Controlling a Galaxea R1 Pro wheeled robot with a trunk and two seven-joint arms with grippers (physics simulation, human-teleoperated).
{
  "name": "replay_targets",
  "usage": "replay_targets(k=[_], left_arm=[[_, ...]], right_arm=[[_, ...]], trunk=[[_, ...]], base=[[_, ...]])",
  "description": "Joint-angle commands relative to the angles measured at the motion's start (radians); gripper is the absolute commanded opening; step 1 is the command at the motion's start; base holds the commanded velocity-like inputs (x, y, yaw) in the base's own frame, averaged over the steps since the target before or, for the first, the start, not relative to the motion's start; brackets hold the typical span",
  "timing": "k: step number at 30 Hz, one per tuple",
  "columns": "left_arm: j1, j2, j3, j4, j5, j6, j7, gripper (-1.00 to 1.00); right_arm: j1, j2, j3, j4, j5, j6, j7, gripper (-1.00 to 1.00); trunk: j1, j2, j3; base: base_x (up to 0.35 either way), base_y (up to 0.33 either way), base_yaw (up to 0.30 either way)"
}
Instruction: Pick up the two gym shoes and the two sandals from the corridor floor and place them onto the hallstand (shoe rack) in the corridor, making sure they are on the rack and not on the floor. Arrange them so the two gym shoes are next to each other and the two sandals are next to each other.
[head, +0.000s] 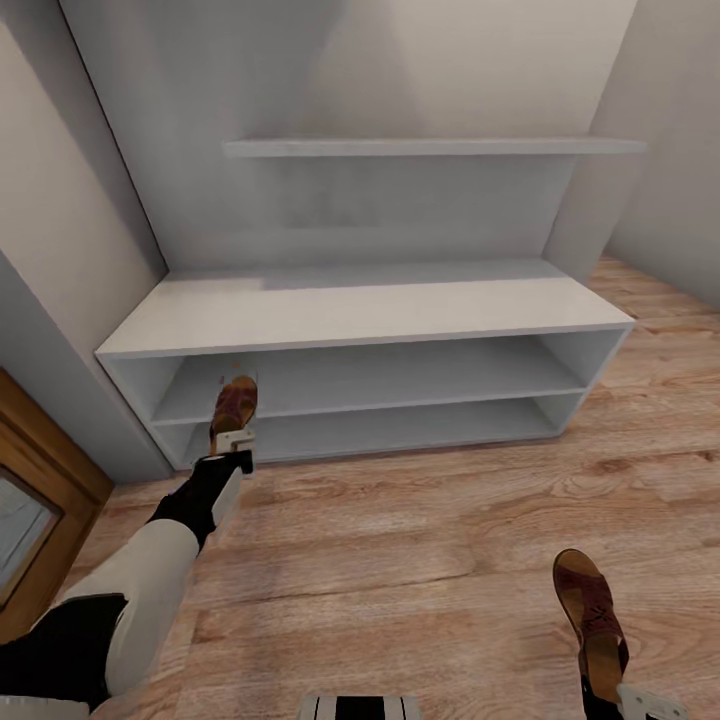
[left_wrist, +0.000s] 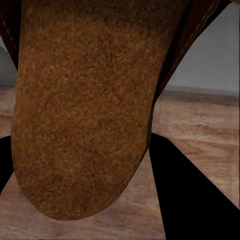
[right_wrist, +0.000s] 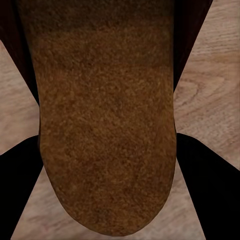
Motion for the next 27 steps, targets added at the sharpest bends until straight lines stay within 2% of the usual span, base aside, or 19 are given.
replay_targets(k=[1,8,19,27], left_arm=[[-0.027,-0.002,0.001,-0.023,-0.004,0.026,-0.001,-1.00],[-0.066,-0.003,-0.002,-0.021,-0.005,0.066,-0.003,-1.00],[-0.064,0.000,-0.002,-0.025,-0.004,0.076,-0.004,-1.00],[-0.060,0.000,-0.002,-0.023,-0.003,0.077,-0.004,-1.00]], right_arm=[[-0.001,0.000,-0.007,0.001,0.010,-0.004,0.000,-1.00],[-0.001,0.000,-0.007,0.001,0.010,-0.004,0.000,-1.00],[-0.001,0.000,-0.007,0.001,0.010,-0.004,0.000,-1.00],[-0.001,0.000,-0.007,0.001,0.010,-0.004,0.000,-1.00]], trunk=[[0.000,0.000,-0.001],[0.000,0.000,-0.001],[0.000,0.000,-0.001],[0.000,0.000,-0.001]], base=[[0.000,0.000,0.000],[0.000,0.000,0.000],[0.004,0.000,0.000],[0.206,0.000,0.000]])
